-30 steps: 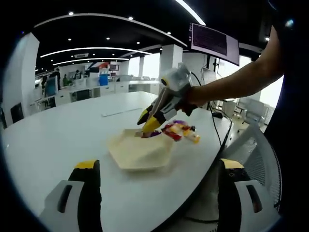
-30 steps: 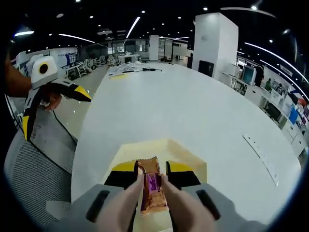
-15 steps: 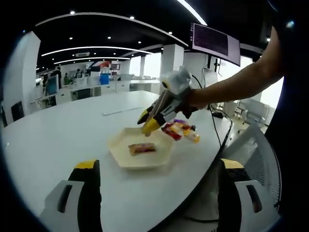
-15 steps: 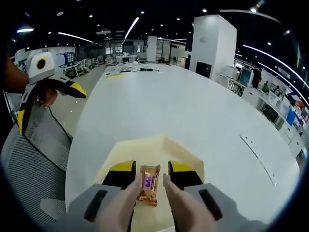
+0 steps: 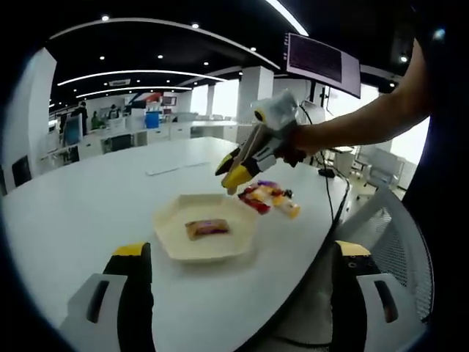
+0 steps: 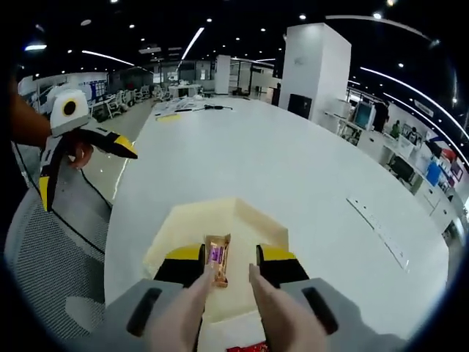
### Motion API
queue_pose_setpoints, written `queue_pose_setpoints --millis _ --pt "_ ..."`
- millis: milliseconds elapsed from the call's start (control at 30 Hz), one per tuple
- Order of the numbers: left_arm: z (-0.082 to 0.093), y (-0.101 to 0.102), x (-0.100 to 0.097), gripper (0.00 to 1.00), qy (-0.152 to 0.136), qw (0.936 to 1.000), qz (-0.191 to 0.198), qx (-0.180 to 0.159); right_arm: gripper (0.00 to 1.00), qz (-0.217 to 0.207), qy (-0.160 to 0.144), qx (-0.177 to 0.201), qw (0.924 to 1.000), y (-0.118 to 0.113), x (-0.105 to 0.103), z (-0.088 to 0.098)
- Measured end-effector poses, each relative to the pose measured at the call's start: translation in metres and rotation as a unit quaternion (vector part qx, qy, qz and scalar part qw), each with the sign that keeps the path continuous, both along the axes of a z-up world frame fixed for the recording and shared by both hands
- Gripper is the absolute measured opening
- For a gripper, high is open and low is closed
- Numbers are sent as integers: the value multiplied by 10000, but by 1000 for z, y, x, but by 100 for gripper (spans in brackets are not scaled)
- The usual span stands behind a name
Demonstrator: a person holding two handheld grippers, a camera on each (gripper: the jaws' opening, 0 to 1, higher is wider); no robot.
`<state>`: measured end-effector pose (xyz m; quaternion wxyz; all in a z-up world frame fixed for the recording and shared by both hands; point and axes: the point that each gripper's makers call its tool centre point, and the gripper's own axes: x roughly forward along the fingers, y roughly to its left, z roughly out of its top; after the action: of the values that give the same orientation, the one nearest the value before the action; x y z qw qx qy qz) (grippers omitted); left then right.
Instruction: Place the target food into the container with the food tongs after gripping and lifting it, then release it inside without dropping or visibly crushing the food.
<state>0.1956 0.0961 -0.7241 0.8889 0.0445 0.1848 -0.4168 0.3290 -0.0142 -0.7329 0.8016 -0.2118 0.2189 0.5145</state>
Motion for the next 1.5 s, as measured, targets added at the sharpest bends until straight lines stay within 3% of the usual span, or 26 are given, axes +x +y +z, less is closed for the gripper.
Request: queue_pose_setpoints --millis 367,467,533,700,1067,1233,1500 --pt "-2 -8 -2 100 5 9995 -283 108 27 -454 -84 -186 9988 -66 -14 15" --pt "-11 -9 -3 100 121 9995 -269 89 27 -667 -20 -186 9976 -84 -16 17" --pt "-22 -7 -7 100 195 9990 -287 285 28 -710 -39 -193 9973 -92 -17 19" --pt "-18 -9 -4 100 72 9993 -264 246 28 -814 -27 -227 9964 -109 -17 19" --pt "-20 8 6 100 71 9995 241 184 28 -988 -47 -143 9950 -135 -21 29" --pt "-18 4 6 100 -32 9996 159 247 28 -945 -31 -242 9952 -141 -31 24" --pt "-7 6 7 100 -182 9996 206 83 28 -1092 26 -245 9937 -151 -38 17"
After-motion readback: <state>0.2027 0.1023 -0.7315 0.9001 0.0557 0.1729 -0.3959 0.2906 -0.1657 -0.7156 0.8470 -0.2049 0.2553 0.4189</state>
